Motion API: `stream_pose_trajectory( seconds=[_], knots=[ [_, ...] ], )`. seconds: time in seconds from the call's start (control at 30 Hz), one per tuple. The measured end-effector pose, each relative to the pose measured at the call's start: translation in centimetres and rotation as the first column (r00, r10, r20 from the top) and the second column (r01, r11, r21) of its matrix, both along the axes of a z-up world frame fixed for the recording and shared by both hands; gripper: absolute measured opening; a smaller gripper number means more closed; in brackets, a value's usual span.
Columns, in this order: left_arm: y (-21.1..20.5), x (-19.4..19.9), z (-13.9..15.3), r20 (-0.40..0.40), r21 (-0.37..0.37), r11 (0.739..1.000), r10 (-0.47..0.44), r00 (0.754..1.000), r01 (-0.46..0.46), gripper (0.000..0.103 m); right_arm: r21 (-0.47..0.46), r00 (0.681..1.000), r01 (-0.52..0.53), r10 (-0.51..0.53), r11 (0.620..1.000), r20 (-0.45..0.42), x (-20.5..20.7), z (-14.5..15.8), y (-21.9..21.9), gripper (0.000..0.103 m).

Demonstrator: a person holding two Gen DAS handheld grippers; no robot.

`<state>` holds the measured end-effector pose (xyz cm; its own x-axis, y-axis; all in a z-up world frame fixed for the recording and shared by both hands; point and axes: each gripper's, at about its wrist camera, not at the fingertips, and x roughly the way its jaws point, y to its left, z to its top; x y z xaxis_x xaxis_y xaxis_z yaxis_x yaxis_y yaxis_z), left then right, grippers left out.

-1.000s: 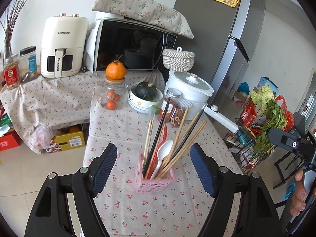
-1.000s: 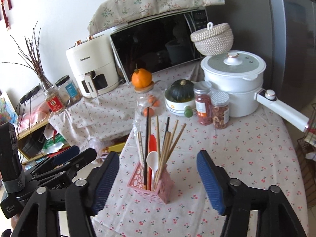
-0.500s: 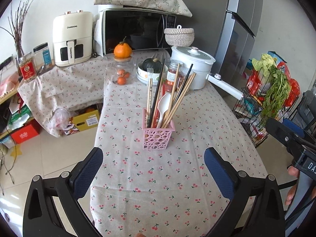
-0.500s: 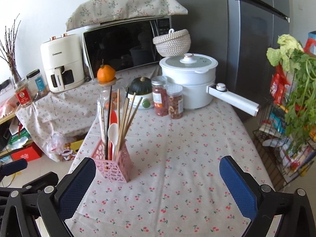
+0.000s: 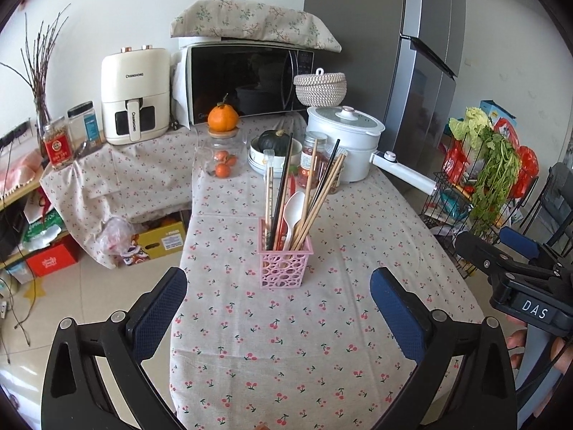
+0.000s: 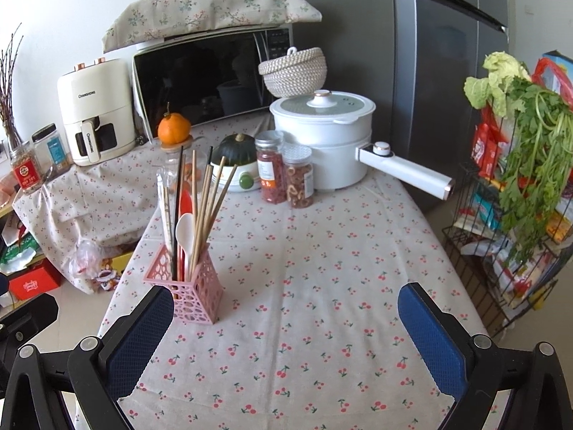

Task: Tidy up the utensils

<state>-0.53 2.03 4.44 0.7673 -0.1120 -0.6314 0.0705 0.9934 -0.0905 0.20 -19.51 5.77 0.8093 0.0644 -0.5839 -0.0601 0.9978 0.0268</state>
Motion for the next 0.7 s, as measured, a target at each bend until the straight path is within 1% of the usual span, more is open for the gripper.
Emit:
stream_pose_trajectory(
  seconds=[0.2,0.7],
  knots=[
    [-0.16,-0.25,0.09,0.007,0.013,1.0,0.0,1.0,0.0,0.103,-0.009,1.0,0.0,0.0,1.0,0.001,-0.01,-0.13,0.2,0.103],
    [0.21,-0.13,0.03,-0.004,0.021,1.0,0.021,1.0,-0.021,0.103,0.008,1.0,0.021,-0.021,1.0,-0.004,0.13,-0.24,-0.57,0.103]
  ],
)
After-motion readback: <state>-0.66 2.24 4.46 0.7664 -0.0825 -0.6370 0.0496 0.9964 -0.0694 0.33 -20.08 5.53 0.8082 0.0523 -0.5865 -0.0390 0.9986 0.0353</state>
